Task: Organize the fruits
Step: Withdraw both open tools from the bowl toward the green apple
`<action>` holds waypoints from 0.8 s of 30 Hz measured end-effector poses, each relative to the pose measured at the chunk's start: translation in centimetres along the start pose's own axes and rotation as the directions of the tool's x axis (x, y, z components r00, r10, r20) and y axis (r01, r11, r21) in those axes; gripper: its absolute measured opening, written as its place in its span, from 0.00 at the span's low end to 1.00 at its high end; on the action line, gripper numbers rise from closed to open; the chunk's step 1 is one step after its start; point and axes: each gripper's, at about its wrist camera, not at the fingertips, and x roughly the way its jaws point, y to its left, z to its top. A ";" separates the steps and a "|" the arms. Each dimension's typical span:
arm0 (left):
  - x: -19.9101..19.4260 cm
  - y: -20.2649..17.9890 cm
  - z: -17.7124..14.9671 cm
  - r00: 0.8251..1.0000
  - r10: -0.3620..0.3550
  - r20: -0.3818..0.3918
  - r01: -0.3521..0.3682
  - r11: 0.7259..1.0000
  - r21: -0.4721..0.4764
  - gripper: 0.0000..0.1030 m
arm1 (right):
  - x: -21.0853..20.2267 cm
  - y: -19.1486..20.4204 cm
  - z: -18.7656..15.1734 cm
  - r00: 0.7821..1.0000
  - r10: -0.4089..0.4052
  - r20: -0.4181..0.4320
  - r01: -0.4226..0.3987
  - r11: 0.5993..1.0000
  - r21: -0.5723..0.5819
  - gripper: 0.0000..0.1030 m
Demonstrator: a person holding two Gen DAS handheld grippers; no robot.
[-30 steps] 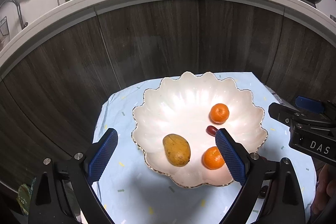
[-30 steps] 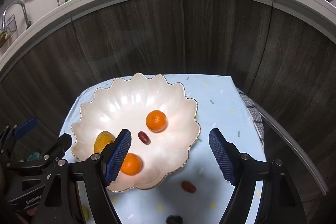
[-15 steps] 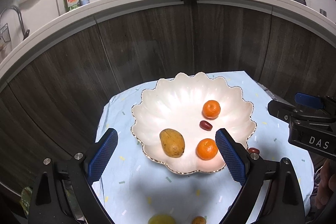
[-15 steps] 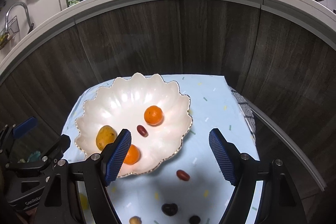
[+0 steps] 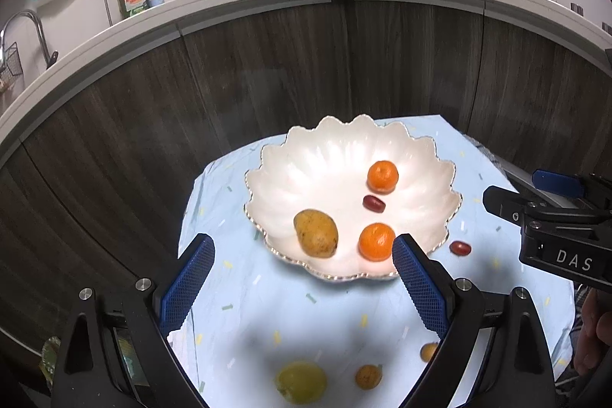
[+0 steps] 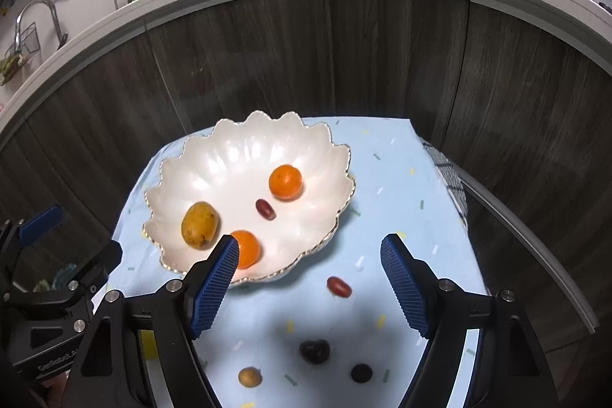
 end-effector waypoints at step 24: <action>-0.4 2.3 -6.0 0.998 0.007 -0.059 -0.008 1.000 -0.018 0.92 | 0.2 4.4 -5.0 0.999 0.023 -0.023 -0.024 0.997 -0.069 0.75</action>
